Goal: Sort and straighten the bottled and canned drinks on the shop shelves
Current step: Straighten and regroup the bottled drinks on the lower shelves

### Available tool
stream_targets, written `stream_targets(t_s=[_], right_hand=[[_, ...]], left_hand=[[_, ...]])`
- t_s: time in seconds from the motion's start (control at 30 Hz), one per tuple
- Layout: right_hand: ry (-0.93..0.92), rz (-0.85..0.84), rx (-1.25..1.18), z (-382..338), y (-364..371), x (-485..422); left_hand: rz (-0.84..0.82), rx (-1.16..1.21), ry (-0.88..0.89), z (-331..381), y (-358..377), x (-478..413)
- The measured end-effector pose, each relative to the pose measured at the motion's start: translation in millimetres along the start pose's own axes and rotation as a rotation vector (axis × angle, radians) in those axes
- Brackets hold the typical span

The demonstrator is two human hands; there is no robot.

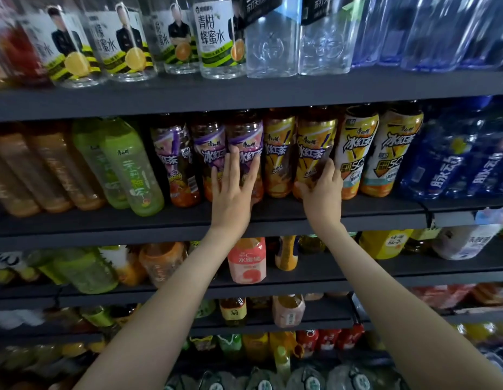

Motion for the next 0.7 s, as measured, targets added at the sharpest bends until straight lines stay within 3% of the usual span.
stream_targets(t_s=[0.3, 0.5, 0.57, 0.7], right_hand=[[0.018, -0.003, 0.040, 2.3, 7.2, 1.9], [-0.253, 0.240, -0.019, 33.2, 16.2, 73.2], [-0.269, 0.164, -0.022, 54.0, 31.6, 96.4], [-0.015, -0.141, -0.091, 99.2, 67.8, 118.0]], left_hand=[[-0.013, 0.044, 0.038, 1.8, 6.3, 8.7], [0.017, 0.173, 0.005, 14.7, 13.3, 48.1], [-0.001, 0.164, 0.014, 19.0, 22.6, 73.6], [-0.062, 0.091, 0.025, 23.8, 42.5, 119.3]])
Point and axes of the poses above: each hand's wrist, its own x-axis away from the middle knuckle, its own y-axis out of the palm, z = x × y, the point moved 3 cm from there along -x, towards the middle knuckle, and after that the axes turned 6 degrees about -z, right-handed, at the moved point
